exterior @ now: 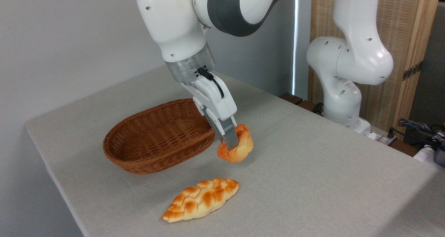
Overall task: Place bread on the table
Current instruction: 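Lower the bun onto the table beside the braided loaf and release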
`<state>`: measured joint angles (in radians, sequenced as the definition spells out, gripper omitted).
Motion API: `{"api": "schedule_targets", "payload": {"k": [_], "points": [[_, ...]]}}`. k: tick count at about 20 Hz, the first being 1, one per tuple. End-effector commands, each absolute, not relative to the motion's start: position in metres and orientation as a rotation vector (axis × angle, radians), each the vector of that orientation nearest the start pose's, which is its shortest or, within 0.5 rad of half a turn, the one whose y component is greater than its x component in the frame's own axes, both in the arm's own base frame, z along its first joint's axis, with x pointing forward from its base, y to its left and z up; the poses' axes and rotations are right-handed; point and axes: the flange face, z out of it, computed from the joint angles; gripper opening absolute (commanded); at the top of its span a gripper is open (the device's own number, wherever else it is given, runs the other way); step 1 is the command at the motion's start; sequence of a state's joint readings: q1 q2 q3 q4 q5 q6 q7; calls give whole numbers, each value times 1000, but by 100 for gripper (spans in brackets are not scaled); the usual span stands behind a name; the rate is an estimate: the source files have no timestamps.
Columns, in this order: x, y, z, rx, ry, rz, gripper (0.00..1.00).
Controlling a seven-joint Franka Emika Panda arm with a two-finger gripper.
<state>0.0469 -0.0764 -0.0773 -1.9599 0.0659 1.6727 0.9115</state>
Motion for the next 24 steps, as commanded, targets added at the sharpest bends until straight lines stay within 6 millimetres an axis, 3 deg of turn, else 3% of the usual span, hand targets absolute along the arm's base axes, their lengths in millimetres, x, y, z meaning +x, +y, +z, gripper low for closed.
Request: {"api": "schedule_targets", "payload": {"k": [1, 18, 21, 24], "points": [[512, -7, 493, -2744, 1471, 329, 100], [512, -8, 488, -2758, 1466, 354, 100], [516, -8, 498, -2760, 1460, 317, 100], [526, -11, 532, -2765, 1447, 198, 100]]}}
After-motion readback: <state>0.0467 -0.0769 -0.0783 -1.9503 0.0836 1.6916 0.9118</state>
